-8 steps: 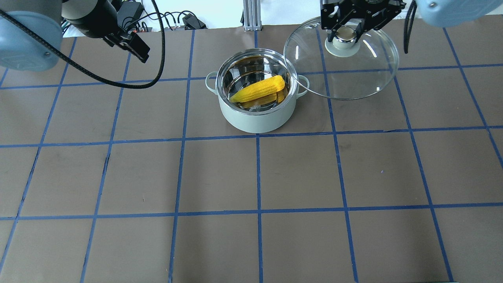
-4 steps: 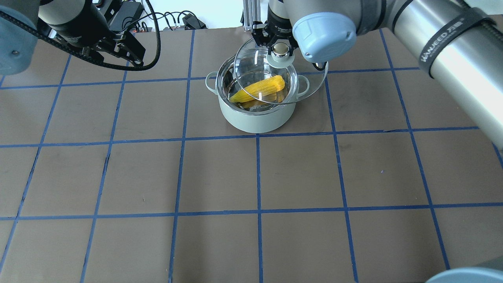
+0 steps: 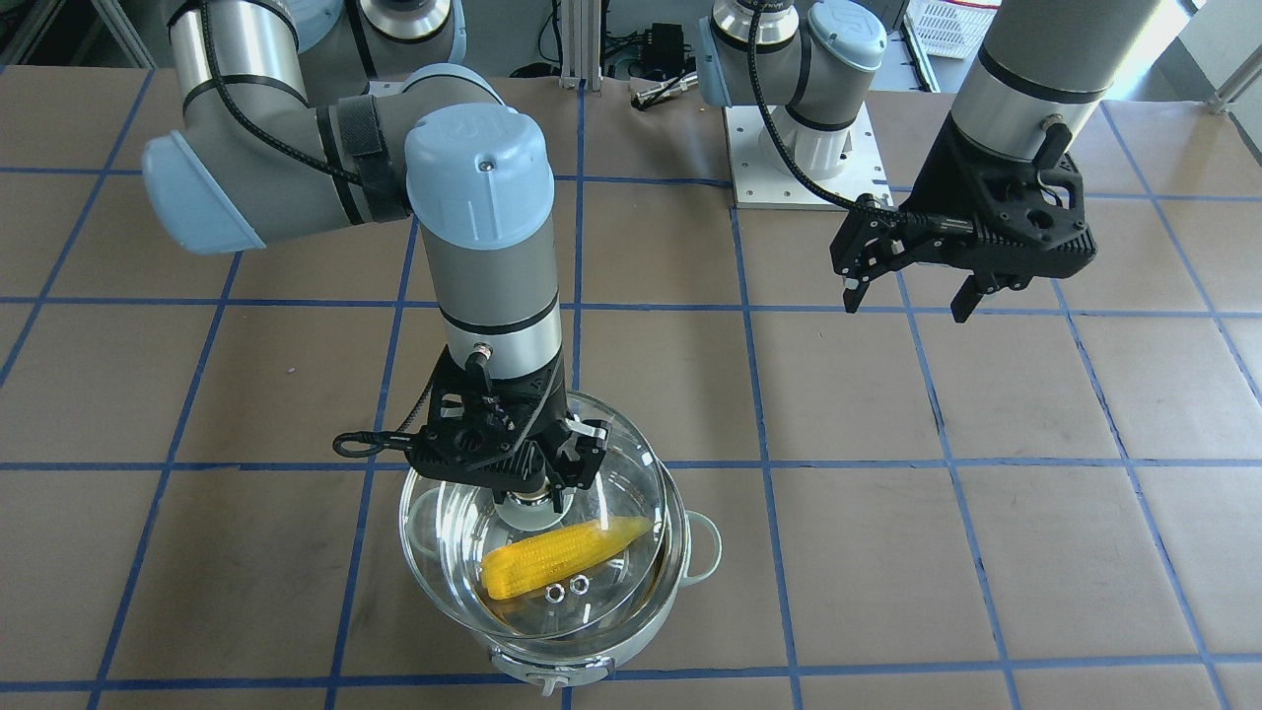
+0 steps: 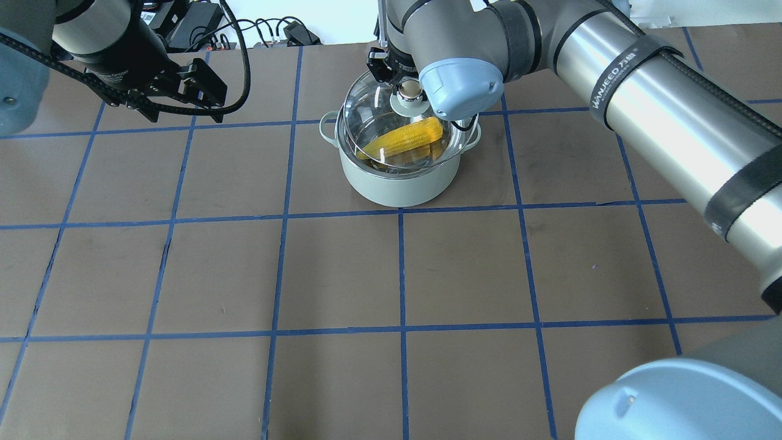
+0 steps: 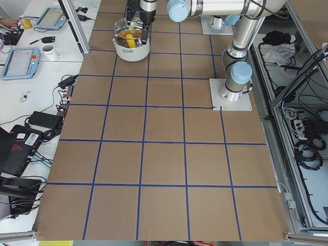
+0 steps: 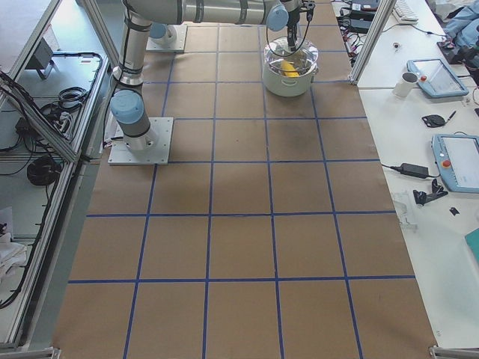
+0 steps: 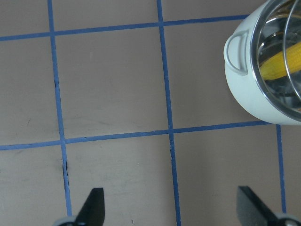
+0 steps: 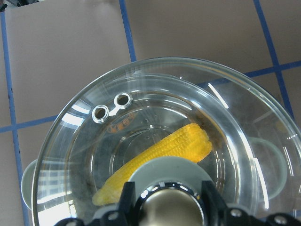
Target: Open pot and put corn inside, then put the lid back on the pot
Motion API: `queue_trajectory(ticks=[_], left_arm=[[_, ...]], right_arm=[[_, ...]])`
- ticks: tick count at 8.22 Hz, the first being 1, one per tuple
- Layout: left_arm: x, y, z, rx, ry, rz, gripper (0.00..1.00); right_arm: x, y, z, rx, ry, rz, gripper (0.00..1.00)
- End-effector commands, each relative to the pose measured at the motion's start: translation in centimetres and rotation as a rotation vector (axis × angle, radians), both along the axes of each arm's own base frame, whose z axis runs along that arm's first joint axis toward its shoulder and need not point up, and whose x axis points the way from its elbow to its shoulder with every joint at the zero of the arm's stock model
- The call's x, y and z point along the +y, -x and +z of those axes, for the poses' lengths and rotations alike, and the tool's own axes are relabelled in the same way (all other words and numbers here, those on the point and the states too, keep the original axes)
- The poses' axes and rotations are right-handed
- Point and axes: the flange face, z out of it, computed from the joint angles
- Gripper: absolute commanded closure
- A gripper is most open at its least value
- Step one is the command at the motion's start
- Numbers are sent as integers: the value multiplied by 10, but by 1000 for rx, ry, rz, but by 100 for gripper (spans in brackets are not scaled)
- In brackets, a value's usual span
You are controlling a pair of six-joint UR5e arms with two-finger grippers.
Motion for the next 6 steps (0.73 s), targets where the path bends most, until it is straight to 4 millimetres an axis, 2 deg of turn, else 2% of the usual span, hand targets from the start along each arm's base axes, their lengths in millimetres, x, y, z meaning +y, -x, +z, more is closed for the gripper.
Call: queue_trajectory(ticks=[1, 6], left_arm=[[11, 2, 0, 2, -31, 4, 0], [16, 3, -3, 4, -63, 1, 0]], right_arm=[[0, -13, -17, -12, -17, -59, 62], [-1, -18, -28, -12, -29, -70, 63]])
